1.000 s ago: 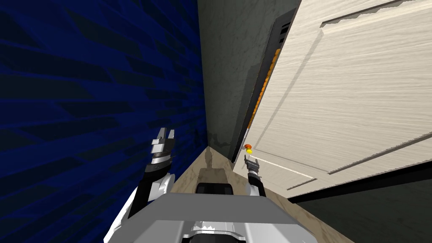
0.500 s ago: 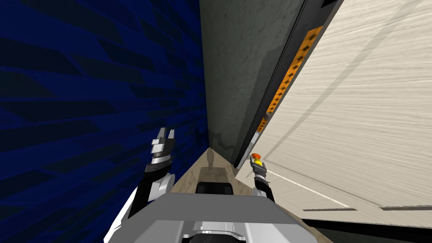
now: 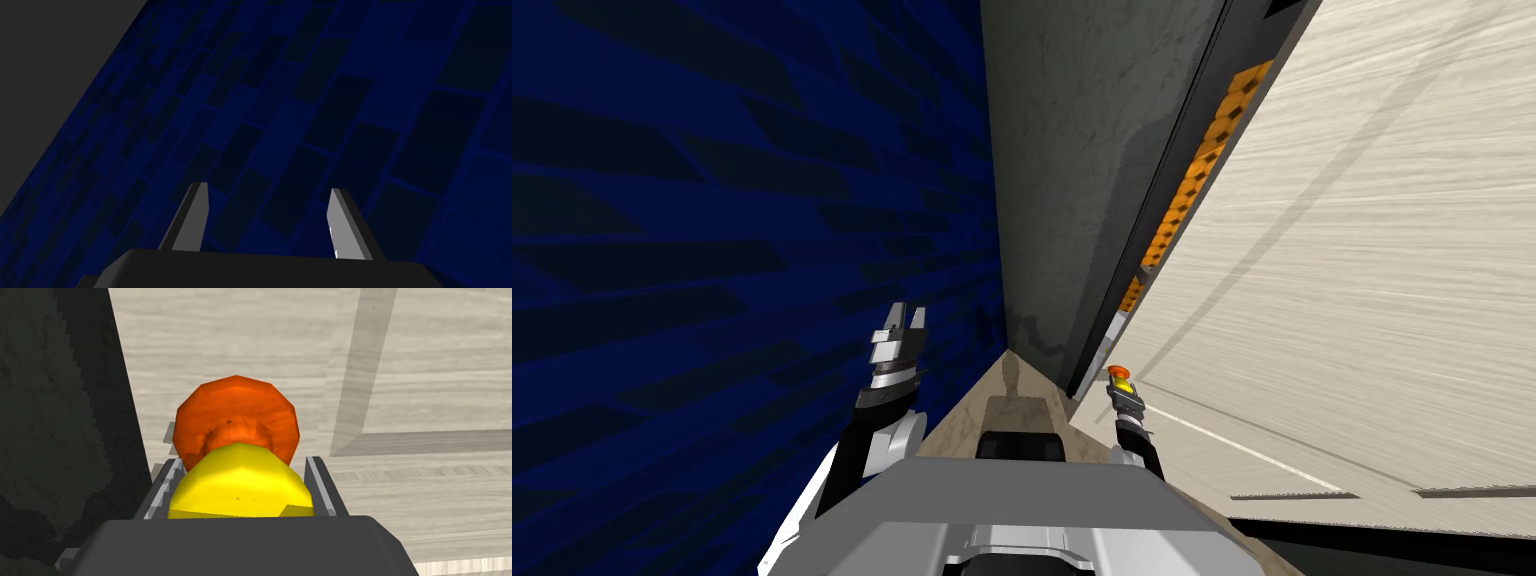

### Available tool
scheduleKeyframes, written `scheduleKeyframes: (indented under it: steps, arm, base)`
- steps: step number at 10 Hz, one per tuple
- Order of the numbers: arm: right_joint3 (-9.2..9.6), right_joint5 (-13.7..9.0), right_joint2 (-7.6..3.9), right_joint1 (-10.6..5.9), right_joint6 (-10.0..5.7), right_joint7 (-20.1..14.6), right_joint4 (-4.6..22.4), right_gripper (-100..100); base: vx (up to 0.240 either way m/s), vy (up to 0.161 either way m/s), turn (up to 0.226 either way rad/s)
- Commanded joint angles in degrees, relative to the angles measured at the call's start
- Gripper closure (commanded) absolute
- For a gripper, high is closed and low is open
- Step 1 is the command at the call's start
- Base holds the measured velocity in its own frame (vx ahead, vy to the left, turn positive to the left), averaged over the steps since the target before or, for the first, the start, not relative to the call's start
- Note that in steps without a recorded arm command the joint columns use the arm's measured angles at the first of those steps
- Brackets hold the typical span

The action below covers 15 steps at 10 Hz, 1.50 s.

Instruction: Pull the door open

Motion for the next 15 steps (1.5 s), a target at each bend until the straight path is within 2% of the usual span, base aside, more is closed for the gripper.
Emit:
scheduleKeyframes:
  steps: [1,2,3,12,13,15]
  arm:
    - [0.12,0.03,0.16,-0.06,-0.08,-0.05,-0.11,100]
    - [0.12,0.03,0.16,-0.06,-0.08,-0.05,-0.11,100]
    - [1.03,0.39,-0.71,0.45,-0.11,-1.19,-0.28,100]
    - [7.64,3.03,-5.65,3.07,-1.15,-8.82,-2.35,100]
    - [7.08,2.81,-5.31,2.92,-1.06,-8.20,-2.01,100]
    - [8.65,3.55,-6.40,3.86,-1.88,-9.77,-2.28,100]
  base:
    - [-0.007,0.005,-0.004]
    - [0.000,0.000,0.000]
    - [-0.132,-0.008,0.118]
    - [-0.220,-0.017,0.121]
    - [-0.095,-0.002,0.019]
    - [-0.206,-0.028,0.111]
